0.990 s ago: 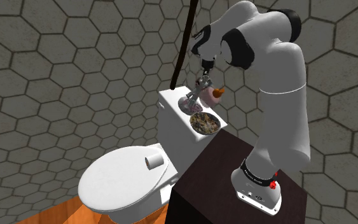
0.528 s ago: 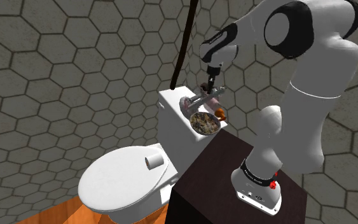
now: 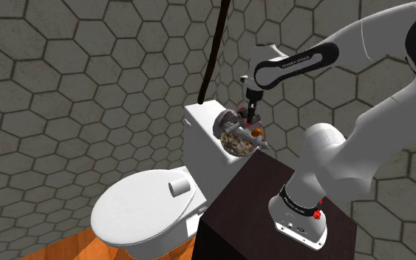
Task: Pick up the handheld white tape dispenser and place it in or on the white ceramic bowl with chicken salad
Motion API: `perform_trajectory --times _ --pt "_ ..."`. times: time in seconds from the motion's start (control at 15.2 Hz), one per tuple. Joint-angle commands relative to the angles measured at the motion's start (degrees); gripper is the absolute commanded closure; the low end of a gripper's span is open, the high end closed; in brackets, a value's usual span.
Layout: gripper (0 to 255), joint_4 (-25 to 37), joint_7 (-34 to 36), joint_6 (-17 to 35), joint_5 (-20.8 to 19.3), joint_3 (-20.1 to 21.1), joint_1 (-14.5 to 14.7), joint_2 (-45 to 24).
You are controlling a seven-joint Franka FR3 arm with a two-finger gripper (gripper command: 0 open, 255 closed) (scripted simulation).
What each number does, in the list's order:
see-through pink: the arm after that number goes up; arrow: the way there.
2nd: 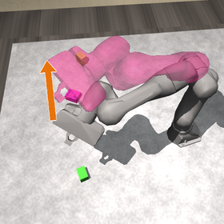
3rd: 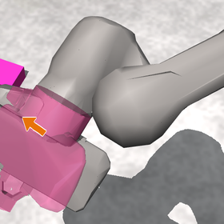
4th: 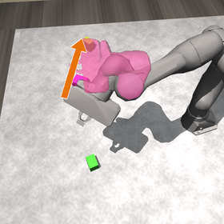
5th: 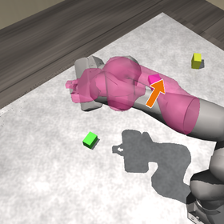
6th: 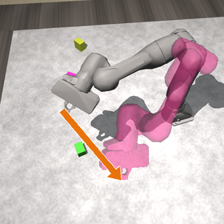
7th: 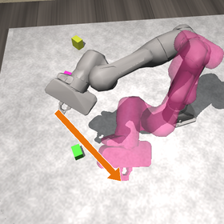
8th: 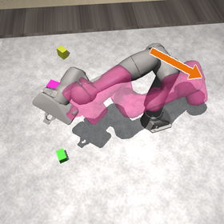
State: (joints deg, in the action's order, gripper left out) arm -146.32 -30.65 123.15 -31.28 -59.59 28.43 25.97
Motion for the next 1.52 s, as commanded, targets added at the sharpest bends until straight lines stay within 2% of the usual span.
perform_trajectory --times 0.0,0.2,0.46,0.66,0.86,1.12,1.45 --pt "255 -4.2 3.2 -1.6 -2.8 4.4 -4.7 5.8" --pt "255 -10.5 6.0 -4.0 -4.6 10.5 -10.6 12.5" --pt "255 -12.1 5.0 1.2 -4.1 9.9 -11.7 8.5" --pt "255 -13.0 4.6 4.9 -4.1 8.6 -11.5 5.7" --pt "255 -13.7 5.1 8.1 -5.2 5.7 -9.5 3.4" --pt "255 -14.5 4.4 13.0 -4.6 3.7 -8.4 -0.8" --pt "255 -14.4 5.3 12.4 -5.9 2.1 -7.1 0.0"
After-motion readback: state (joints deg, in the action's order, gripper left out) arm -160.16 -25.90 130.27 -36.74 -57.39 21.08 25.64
